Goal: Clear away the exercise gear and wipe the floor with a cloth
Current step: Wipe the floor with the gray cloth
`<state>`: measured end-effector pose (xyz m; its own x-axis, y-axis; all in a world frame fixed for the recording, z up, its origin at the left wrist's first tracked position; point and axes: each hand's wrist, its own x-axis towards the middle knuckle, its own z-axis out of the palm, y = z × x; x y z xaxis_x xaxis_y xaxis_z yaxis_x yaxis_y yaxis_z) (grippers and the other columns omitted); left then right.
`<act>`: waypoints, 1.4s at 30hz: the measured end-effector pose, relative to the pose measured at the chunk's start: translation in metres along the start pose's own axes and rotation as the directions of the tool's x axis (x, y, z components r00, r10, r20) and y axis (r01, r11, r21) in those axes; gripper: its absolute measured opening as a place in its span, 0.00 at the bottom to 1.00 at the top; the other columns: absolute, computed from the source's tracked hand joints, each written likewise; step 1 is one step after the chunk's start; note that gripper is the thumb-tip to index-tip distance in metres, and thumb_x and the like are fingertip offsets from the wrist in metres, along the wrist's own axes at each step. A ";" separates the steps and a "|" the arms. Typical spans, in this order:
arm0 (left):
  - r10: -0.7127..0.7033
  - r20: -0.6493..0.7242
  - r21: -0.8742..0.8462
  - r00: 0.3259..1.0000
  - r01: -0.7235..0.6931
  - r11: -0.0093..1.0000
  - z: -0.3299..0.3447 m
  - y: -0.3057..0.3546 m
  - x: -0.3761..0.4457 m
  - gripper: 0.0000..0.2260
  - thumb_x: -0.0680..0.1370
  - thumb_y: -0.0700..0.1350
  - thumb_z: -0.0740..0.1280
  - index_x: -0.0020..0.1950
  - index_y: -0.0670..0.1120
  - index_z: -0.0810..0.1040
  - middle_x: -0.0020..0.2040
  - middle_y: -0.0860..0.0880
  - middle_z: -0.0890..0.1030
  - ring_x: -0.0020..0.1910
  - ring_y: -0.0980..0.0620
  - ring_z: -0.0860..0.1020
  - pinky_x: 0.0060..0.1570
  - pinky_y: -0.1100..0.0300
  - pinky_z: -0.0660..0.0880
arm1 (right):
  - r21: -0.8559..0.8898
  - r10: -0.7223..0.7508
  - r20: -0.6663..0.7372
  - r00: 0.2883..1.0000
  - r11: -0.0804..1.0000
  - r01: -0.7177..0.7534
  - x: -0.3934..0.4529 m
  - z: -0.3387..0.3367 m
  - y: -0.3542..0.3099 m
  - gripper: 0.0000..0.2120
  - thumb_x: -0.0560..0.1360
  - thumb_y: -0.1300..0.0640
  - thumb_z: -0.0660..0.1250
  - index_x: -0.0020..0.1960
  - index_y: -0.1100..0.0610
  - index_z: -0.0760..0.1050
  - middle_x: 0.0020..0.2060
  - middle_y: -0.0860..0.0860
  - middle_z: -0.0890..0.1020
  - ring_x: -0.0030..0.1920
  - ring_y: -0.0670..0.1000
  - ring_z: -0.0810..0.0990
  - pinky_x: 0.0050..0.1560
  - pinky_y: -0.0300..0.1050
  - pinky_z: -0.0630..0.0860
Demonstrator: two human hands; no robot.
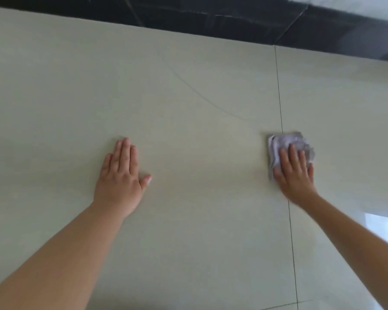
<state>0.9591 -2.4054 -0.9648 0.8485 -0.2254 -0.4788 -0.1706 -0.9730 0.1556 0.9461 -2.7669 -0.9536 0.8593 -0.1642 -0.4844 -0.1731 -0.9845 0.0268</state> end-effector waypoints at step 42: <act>0.162 0.075 0.172 0.984 -0.173 0.970 -0.043 0.187 0.047 0.35 0.80 0.56 0.55 0.77 0.37 0.45 0.78 0.40 0.44 0.78 0.45 0.44 0.75 0.52 0.47 | 0.054 -0.073 0.054 0.996 0.996 0.071 -0.146 0.078 -0.013 0.30 0.79 0.45 0.31 0.69 0.51 0.64 0.69 0.53 0.71 0.75 0.58 0.54 0.71 0.54 0.62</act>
<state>0.9883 -2.5959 -0.9212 0.7697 -0.3831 -0.5107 -0.3983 -0.9133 0.0848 0.7851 -2.7253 -0.9512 0.8426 -0.0880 -0.5313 -0.1379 -0.9889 -0.0550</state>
